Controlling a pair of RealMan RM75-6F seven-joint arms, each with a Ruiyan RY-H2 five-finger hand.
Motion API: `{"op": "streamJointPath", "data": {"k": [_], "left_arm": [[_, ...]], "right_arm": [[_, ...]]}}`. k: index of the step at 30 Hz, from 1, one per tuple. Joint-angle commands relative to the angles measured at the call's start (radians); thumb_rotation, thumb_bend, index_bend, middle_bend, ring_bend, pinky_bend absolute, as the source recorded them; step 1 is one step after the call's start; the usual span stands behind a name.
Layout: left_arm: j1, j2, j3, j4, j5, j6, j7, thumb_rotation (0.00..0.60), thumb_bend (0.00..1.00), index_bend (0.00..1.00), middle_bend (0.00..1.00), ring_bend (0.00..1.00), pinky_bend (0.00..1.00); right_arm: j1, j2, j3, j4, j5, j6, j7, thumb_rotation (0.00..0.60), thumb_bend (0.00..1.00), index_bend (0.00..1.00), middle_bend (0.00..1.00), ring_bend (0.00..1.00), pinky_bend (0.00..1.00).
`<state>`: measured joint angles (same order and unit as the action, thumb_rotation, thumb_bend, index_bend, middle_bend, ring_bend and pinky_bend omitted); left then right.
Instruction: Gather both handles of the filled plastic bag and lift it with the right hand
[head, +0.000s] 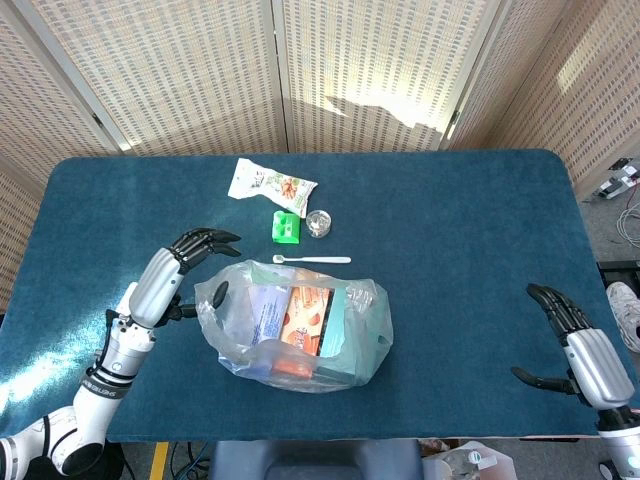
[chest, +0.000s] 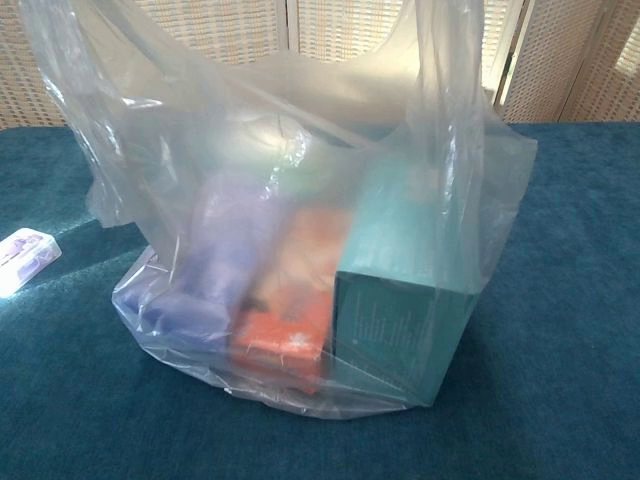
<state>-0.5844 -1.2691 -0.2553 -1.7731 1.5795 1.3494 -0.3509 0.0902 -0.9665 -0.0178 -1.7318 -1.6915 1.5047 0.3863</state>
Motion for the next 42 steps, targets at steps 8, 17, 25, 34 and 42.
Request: {"op": "streamJointPath", "data": {"k": [8,17,25,34,42], "left_arm": [[0.049,0.080,0.010,-0.016,0.017,0.060,0.024,0.600,0.47,0.34,0.26,0.26,0.17],[0.069,0.120,0.016,-0.042,0.020,0.080,0.041,0.600,0.46,0.34,0.26,0.26,0.17],[0.068,0.126,0.027,-0.059,0.036,0.075,0.060,0.600,0.46,0.34,0.26,0.26,0.17],[0.068,0.132,0.039,-0.079,0.051,0.070,0.086,0.600,0.46,0.34,0.26,0.26,0.17],[0.066,0.134,0.045,-0.086,0.059,0.067,0.100,0.600,0.46,0.34,0.26,0.26,0.17]], "right_arm": [[0.080,0.047,-0.042,-0.034,-0.156,-0.031,0.178,0.600,0.05,0.00,0.08,0.03,0.12],[0.208,0.094,-0.054,-0.054,-0.282,-0.050,0.429,0.600,0.05,0.00,0.08,0.03,0.12],[0.357,0.070,-0.031,-0.063,-0.296,-0.151,0.573,0.600,0.05,0.00,0.07,0.03,0.12],[0.477,-0.004,-0.018,-0.069,-0.263,-0.259,0.628,0.600,0.05,0.00,0.06,0.02,0.12],[0.537,-0.052,-0.008,-0.062,-0.236,-0.275,0.669,0.600,0.04,0.00,0.06,0.02,0.12]]}}
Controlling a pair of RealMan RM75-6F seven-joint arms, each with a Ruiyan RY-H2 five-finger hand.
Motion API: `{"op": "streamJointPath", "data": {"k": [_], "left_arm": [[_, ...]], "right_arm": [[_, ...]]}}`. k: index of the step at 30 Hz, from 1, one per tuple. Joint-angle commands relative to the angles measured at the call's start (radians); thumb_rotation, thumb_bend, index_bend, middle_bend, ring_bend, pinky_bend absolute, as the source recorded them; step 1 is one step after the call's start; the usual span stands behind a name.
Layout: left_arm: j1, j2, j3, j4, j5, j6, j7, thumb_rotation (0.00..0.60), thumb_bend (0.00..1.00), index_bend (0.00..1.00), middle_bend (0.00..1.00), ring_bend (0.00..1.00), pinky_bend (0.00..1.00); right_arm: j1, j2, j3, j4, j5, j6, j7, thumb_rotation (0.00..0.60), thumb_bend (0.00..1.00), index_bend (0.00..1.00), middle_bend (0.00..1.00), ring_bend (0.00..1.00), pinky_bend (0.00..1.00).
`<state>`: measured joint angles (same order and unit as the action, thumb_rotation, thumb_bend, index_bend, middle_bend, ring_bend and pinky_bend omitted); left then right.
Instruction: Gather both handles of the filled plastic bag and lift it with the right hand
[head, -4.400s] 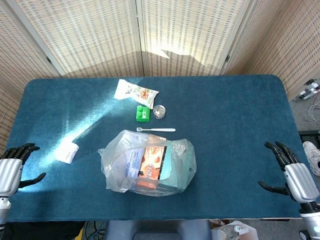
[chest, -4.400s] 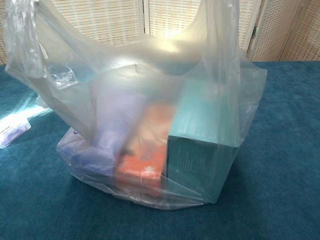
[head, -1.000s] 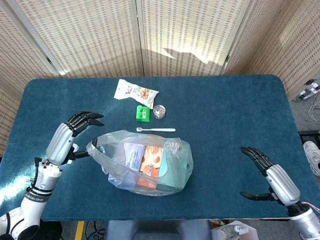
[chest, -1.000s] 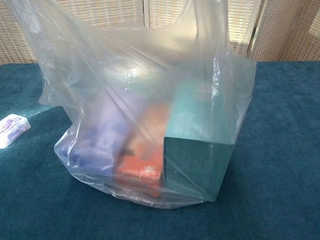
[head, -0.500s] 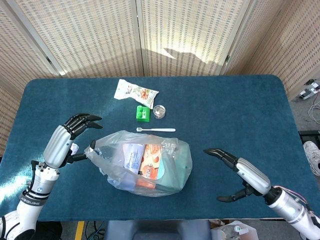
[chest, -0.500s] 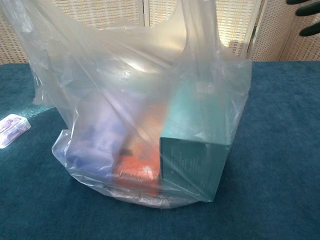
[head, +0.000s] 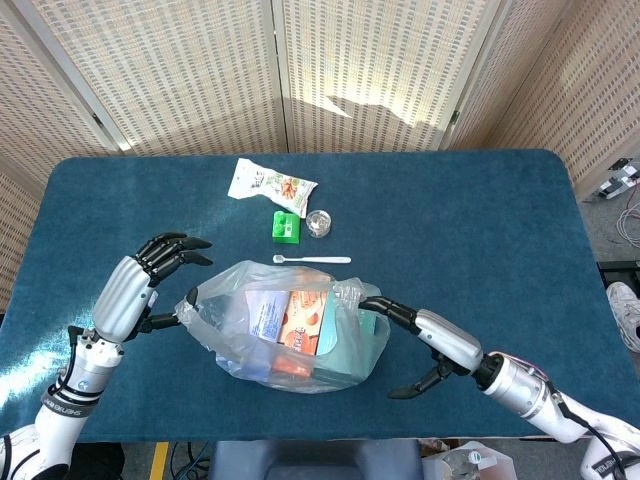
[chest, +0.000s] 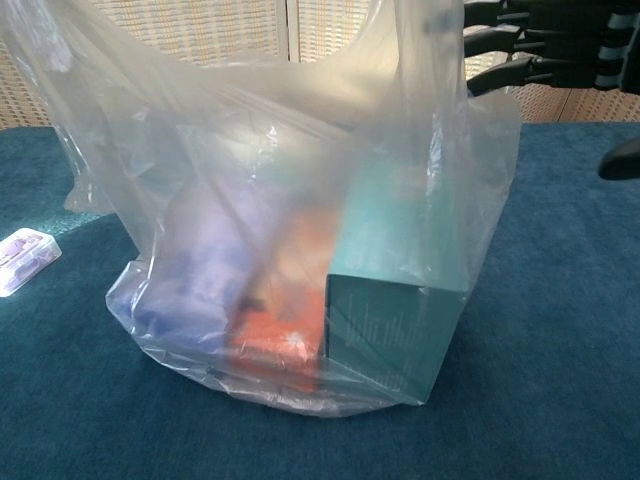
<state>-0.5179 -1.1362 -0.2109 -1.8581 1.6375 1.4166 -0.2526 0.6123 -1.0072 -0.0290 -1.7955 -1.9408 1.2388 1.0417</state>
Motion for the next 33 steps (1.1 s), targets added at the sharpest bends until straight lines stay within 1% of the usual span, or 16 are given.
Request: {"op": "streamJointPath", "data": {"k": [1,4,9,14,19,25,33], "left_arm": [[-0.001,0.001,0.002,-0.002,0.002,-0.001,0.004,0.600,0.46,0.34,0.26,0.26,0.17],[-0.001,0.002,0.004,-0.005,0.005,-0.002,0.009,0.600,0.46,0.34,0.26,0.26,0.17],[-0.003,0.002,0.009,-0.007,0.009,-0.008,0.018,0.600,0.46,0.34,0.26,0.26,0.17],[-0.003,0.002,0.013,-0.006,0.012,-0.010,0.029,0.600,0.46,0.34,0.26,0.26,0.17],[-0.004,0.003,0.011,-0.006,0.007,-0.012,0.032,0.600,0.46,0.34,0.26,0.26,0.17],[-0.003,0.012,0.009,-0.004,-0.001,-0.014,0.037,0.600,0.46,0.34,0.26,0.26,0.17],[-0.002,0.037,-0.008,-0.010,-0.017,-0.008,0.036,0.600,0.46,0.34,0.26,0.26,0.17]], "right_arm": [[0.025,-0.016,0.002,0.003,0.020,-0.017,0.029,0.600,0.04,0.00,0.06,0.02,0.12],[0.054,-0.031,0.000,0.011,0.029,-0.033,0.074,0.600,0.04,0.00,0.06,0.02,0.12],[0.099,-0.064,0.004,0.034,0.041,-0.063,0.103,0.600,0.04,0.00,0.06,0.02,0.12],[0.142,-0.112,0.001,0.058,0.044,-0.086,0.134,0.600,0.04,0.00,0.06,0.02,0.12],[0.185,-0.170,0.012,0.085,0.055,-0.099,0.160,0.600,0.04,0.00,0.06,0.02,0.12],[0.222,-0.243,0.027,0.118,0.066,-0.080,0.195,0.600,0.04,0.00,0.08,0.02,0.12],[0.236,-0.281,0.028,0.145,0.084,-0.047,0.193,0.600,0.00,0.00,0.09,0.02,0.12]]}}
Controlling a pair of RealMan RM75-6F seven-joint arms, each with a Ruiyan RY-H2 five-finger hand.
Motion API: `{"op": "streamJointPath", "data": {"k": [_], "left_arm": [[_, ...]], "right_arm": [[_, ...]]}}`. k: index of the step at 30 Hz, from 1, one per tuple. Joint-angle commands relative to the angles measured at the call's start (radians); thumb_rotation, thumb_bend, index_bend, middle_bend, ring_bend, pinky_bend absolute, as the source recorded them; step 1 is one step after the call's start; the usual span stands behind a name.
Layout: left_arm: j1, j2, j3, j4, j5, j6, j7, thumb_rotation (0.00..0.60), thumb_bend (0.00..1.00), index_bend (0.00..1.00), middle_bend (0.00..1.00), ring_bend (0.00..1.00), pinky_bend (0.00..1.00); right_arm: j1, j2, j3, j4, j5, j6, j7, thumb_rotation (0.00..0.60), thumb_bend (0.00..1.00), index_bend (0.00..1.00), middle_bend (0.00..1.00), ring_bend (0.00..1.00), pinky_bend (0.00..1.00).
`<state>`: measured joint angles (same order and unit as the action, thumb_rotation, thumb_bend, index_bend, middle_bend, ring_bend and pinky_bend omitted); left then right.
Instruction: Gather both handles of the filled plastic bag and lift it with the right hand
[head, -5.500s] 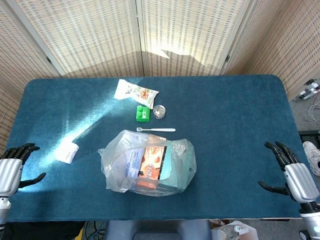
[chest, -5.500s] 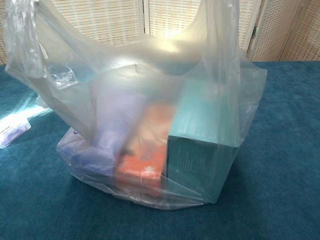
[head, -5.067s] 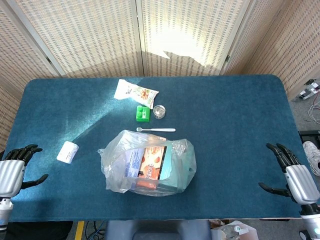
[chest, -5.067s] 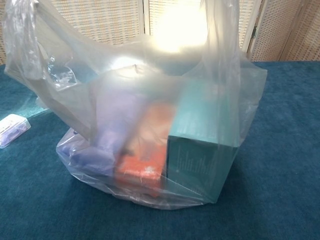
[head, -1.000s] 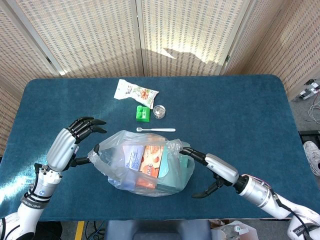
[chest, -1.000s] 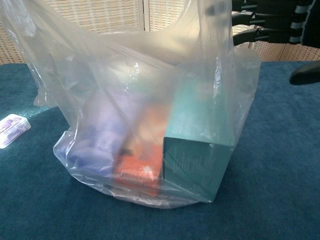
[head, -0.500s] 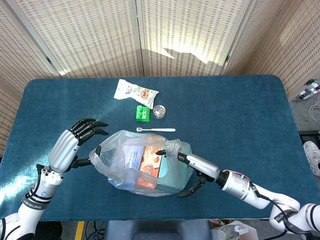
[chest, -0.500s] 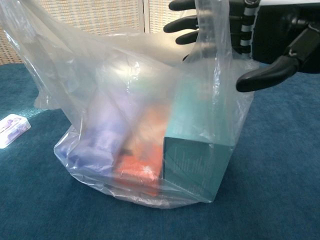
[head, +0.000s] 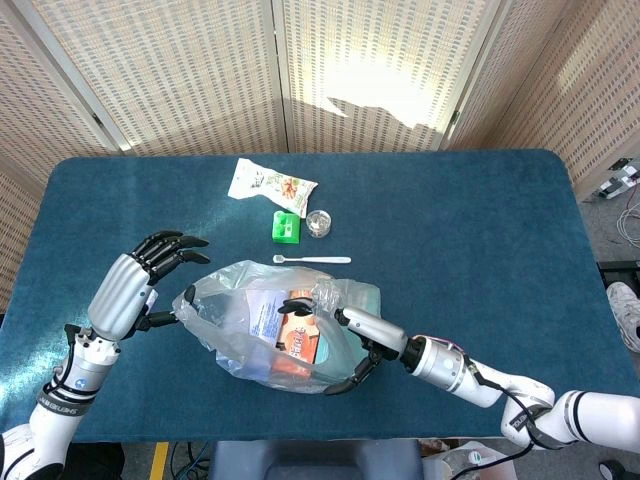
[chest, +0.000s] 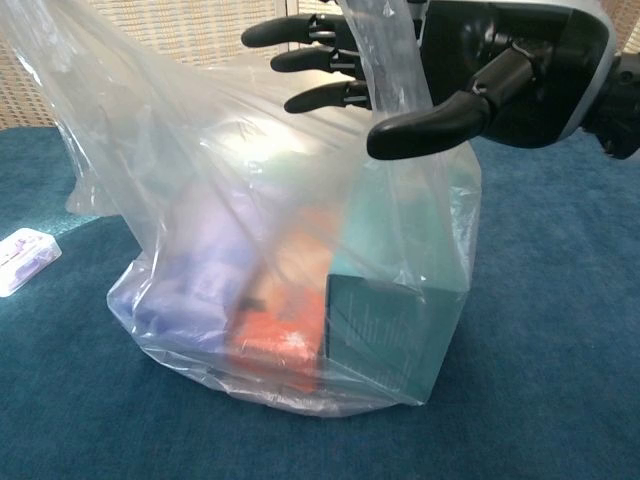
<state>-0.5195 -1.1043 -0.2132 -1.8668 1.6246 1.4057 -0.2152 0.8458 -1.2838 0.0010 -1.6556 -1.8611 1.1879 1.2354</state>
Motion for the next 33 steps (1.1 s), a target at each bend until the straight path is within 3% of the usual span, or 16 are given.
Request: {"op": "streamJointPath", "data": {"k": [1,9,19,24,33], "left_arm": [[-0.001,0.009,-0.011,-0.002,-0.009,0.005,-0.004,0.600,0.46,0.34,0.26,0.26,0.17],[-0.016,0.048,-0.060,-0.022,-0.062,-0.006,-0.030,0.600,0.38,0.33,0.26,0.26,0.17],[-0.055,0.100,-0.114,-0.073,-0.168,-0.084,-0.055,0.600,0.31,0.32,0.26,0.26,0.17],[-0.061,0.107,-0.124,-0.076,-0.183,-0.093,-0.055,0.600,0.31,0.32,0.26,0.26,0.17],[-0.057,0.108,-0.128,-0.065,-0.189,-0.085,-0.052,0.600,0.30,0.31,0.26,0.26,0.17]], "right_arm": [[0.005,-0.009,-0.003,0.009,0.006,0.004,-0.002,0.600,0.00,0.00,0.09,0.02,0.12],[0.026,-0.031,-0.011,0.017,0.015,0.001,-0.013,0.600,0.00,0.00,0.09,0.02,0.12],[0.071,-0.061,0.027,0.012,0.057,-0.022,-0.041,0.600,0.00,0.00,0.09,0.02,0.11],[0.094,-0.068,0.045,0.007,0.077,-0.039,-0.043,0.600,0.00,0.00,0.09,0.02,0.11],[0.082,-0.090,0.061,0.013,0.085,0.031,-0.028,0.600,0.00,0.00,0.08,0.02,0.11]]}}
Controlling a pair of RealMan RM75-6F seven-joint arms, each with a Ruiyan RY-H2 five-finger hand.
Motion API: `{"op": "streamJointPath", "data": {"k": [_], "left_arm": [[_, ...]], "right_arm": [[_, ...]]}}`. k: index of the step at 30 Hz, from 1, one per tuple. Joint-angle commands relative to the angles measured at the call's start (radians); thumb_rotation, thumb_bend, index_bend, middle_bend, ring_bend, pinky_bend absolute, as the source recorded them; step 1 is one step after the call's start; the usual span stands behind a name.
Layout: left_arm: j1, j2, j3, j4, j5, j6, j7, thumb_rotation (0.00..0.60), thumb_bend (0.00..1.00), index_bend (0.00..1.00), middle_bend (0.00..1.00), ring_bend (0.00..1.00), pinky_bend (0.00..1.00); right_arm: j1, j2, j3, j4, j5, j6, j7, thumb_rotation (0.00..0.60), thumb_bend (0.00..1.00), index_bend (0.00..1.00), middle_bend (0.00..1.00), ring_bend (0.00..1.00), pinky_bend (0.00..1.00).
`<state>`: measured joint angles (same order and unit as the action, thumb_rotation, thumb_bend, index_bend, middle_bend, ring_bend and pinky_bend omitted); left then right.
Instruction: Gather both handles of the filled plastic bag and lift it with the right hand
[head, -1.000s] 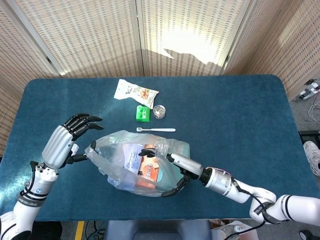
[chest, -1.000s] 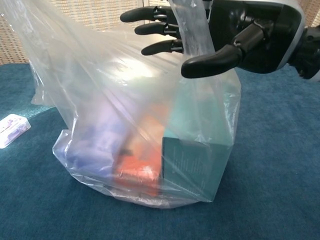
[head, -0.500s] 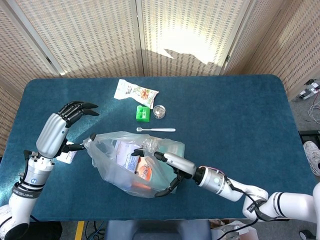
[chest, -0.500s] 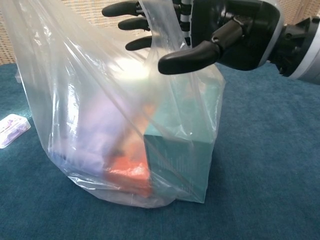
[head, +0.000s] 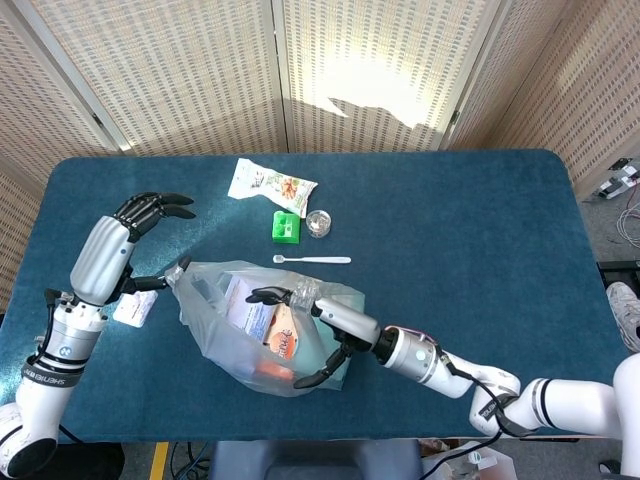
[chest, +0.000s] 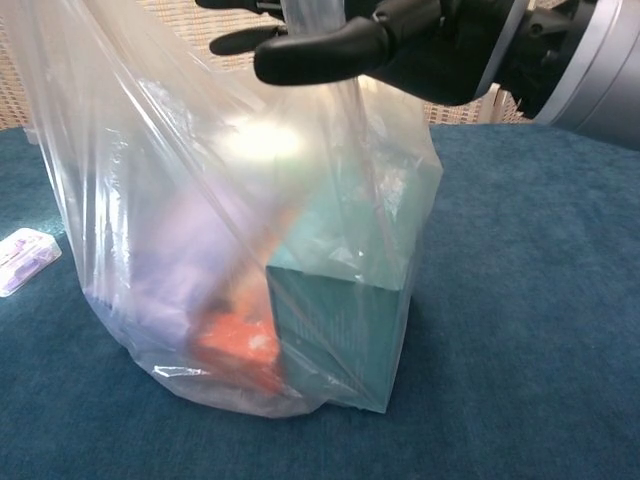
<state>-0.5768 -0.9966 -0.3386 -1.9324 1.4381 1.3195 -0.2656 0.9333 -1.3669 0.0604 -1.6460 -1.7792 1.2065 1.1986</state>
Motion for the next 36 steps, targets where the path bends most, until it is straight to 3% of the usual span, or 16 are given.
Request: {"op": "streamJointPath", "data": {"k": [1,13,20,29,36], "left_arm": [[0.000,0.000,-0.004,0.001,-0.004,0.001,-0.004,0.600,0.30,0.31,0.26,0.26,0.17],[0.004,0.001,-0.001,0.001,-0.003,0.005,-0.001,0.600,0.30,0.31,0.26,0.26,0.17],[0.007,0.004,-0.003,0.000,-0.010,0.006,-0.001,0.600,0.30,0.30,0.26,0.25,0.17],[0.006,0.006,-0.008,0.006,-0.023,0.002,-0.002,0.600,0.30,0.30,0.26,0.25,0.17],[0.009,0.009,-0.014,0.002,-0.025,0.009,-0.003,0.600,0.30,0.30,0.26,0.25,0.17]], "right_arm": [[-0.005,-0.008,-0.001,0.005,0.004,0.015,0.024,0.600,0.00,0.00,0.08,0.02,0.11],[0.025,-0.056,0.009,0.042,0.028,-0.015,0.054,0.600,0.00,0.00,0.04,0.01,0.09],[0.031,-0.071,0.002,0.063,0.000,0.054,0.262,0.600,0.00,0.00,0.01,0.00,0.08],[0.038,-0.049,-0.015,0.086,-0.021,0.138,0.579,0.600,0.00,0.00,0.08,0.00,0.08],[0.045,-0.048,-0.019,0.108,-0.009,0.144,0.658,0.600,0.00,0.00,0.13,0.04,0.08]]}}
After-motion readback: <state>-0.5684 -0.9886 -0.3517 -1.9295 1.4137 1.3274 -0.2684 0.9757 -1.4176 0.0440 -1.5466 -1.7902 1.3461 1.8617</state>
